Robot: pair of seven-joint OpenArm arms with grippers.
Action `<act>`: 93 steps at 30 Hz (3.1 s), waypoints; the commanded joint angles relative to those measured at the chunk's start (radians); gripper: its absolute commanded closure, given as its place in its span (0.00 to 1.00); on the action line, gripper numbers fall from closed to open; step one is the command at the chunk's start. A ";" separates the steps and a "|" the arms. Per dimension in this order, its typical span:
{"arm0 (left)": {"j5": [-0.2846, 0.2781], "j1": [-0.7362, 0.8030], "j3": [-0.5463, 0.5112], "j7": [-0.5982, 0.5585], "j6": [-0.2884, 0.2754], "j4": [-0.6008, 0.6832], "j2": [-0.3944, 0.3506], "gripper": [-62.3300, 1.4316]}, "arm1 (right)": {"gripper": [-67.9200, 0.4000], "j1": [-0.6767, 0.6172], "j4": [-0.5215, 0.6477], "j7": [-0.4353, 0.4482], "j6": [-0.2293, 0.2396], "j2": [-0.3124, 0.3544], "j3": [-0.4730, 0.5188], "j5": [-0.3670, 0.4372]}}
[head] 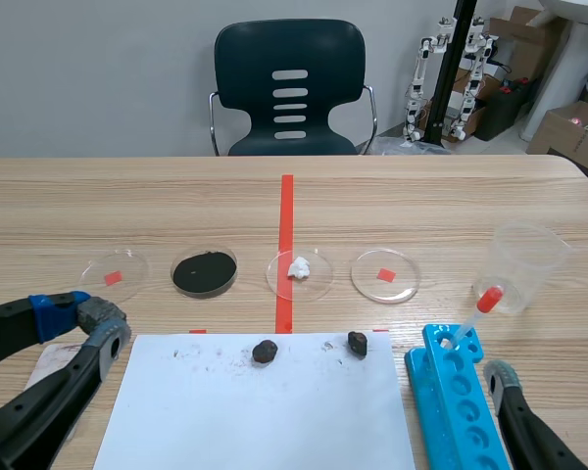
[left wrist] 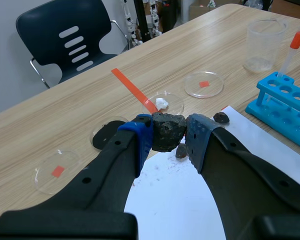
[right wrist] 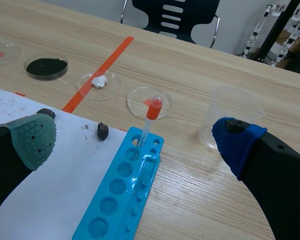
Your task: Rub the mineral on the streak plate
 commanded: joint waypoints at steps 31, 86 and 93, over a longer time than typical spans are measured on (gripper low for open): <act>-0.501 -0.597 0.007 1.258 0.149 -0.066 0.058 0.89 | 0.00 0.006 0.014 0.014 -0.003 0.000 0.006 0.010; -0.425 -1.163 0.008 1.561 0.093 -0.811 0.138 0.89 | 0.00 0.006 0.014 0.014 -0.003 0.000 0.006 0.010; -0.456 -1.163 0.008 1.561 0.092 -0.811 0.151 0.89 | 0.00 0.006 0.014 0.014 -0.003 0.000 0.006 0.010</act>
